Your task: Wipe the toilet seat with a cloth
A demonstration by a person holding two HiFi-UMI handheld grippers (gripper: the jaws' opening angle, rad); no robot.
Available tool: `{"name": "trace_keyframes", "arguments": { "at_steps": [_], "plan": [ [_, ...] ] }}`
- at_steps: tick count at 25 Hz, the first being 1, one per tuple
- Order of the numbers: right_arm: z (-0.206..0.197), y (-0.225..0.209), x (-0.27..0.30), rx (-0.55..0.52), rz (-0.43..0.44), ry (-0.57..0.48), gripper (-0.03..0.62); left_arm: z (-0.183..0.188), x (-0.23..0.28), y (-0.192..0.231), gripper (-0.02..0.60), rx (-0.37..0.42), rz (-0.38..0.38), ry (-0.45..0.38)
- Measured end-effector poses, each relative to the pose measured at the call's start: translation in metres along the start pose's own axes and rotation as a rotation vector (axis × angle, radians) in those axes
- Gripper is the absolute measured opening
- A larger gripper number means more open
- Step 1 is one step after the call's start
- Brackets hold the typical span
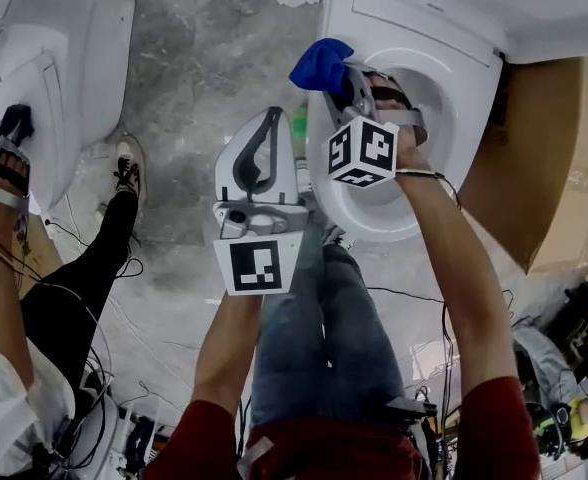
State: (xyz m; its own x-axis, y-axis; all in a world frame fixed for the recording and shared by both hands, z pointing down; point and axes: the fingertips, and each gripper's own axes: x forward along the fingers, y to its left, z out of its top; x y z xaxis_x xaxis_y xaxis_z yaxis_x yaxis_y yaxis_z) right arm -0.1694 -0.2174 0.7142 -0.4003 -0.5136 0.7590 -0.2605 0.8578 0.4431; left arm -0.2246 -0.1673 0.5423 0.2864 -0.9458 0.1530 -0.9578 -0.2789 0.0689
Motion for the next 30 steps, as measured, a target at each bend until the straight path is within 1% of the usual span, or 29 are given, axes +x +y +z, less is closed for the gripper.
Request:
{"name": "trace_keyframes", "arguments": {
  "at_steps": [5, 8, 12, 18, 21, 23, 26, 30],
  "plan": [
    [-0.009, 0.055, -0.031, -0.091, 0.048, -0.016, 0.060, -0.001, -0.028, -0.012, 0.017, 0.020, 0.031, -0.012],
    [-0.016, 0.090, -0.053, -0.126, 0.071, -0.006, 0.060, 0.003, -0.049, -0.024, 0.017, 0.031, 0.032, -0.020],
    [-0.024, 0.138, -0.085, -0.175, 0.103, 0.011, 0.060, 0.009, -0.079, -0.041, 0.017, 0.028, 0.048, -0.028],
    [-0.037, 0.205, -0.132, -0.341, 0.130, 0.039, 0.060, 0.011, -0.124, -0.067, 0.017, 0.030, 0.053, -0.024],
    [-0.042, 0.230, -0.155, -0.396, 0.149, 0.053, 0.060, 0.011, -0.140, -0.075, 0.017, 0.031, 0.065, -0.026],
    [-0.047, 0.246, -0.168, -0.408, 0.160, 0.058, 0.060, 0.011, -0.148, -0.082, 0.017, 0.033, 0.068, -0.031],
    [-0.054, 0.262, -0.184, -0.389, 0.133, 0.053, 0.060, 0.010, -0.157, -0.096, 0.017, 0.036, 0.062, -0.036],
    [-0.075, 0.276, -0.200, -0.377, 0.108, 0.088, 0.060, 0.006, -0.169, -0.122, 0.017, 0.070, 0.036, -0.037]
  ]
}}
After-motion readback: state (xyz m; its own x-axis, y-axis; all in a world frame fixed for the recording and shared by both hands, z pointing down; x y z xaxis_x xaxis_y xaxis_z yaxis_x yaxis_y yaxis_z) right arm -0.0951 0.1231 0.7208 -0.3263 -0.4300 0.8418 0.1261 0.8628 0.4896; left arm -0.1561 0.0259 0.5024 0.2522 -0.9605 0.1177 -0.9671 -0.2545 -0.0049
